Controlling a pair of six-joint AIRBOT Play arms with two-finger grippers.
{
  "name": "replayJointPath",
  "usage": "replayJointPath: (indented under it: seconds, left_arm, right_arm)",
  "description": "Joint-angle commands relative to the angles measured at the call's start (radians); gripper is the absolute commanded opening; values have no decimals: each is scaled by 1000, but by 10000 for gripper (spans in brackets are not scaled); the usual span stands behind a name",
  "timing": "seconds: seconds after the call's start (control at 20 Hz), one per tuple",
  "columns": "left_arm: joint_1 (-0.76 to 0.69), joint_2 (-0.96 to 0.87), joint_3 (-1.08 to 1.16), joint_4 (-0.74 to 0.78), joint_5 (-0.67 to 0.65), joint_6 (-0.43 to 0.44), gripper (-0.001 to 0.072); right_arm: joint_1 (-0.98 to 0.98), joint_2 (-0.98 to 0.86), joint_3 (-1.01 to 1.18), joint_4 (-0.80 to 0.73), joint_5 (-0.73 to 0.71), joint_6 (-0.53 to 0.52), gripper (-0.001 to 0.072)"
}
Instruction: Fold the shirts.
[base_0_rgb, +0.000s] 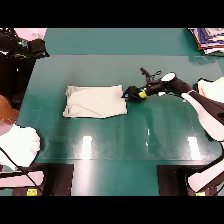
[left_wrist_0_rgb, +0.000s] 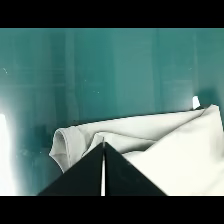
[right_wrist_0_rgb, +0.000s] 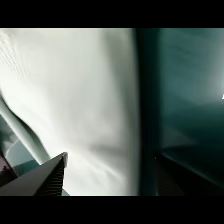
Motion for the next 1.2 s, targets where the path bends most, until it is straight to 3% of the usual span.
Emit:
replayJointPath:
  seconds: [0.0, 0.1, 0.15, 0.25, 0.3, 0.6, 0.8, 1.15]
  left_arm:
    - [0, 0, -1, -2, -16, 0, 25]
    - [0, 0, -1, -6, -26, 0, 25]
    - [0, 0, -1, -13, -37, 1, 25]
    - [-4, 0, -1, -22, -58, 24, 24]
    - [-14, 0, -1, -17, -61, 26, 24]
    - [-198, 0, -1, -17, -57, 54, 24]
    - [-338, 0, -1, -18, -32, 77, 25]
    - [-474, 0, -1, -18, 90, 77, 24]
  right_arm:
    - [79, -116, 114, 18, 58, 18, 601]
    - [111, -164, 176, 59, 83, 17, 491]
    - [121, -179, 200, 63, 86, 17, 397]
    - [127, -182, 229, 66, 91, 3, 114]
    - [122, -177, 244, 66, 95, -14, 16]
    - [-46, -26, 330, -125, 99, 18, 15]
    - [-317, 153, 334, -251, 104, 73, 15]
    - [-811, 324, 335, -267, 77, 67, 16]
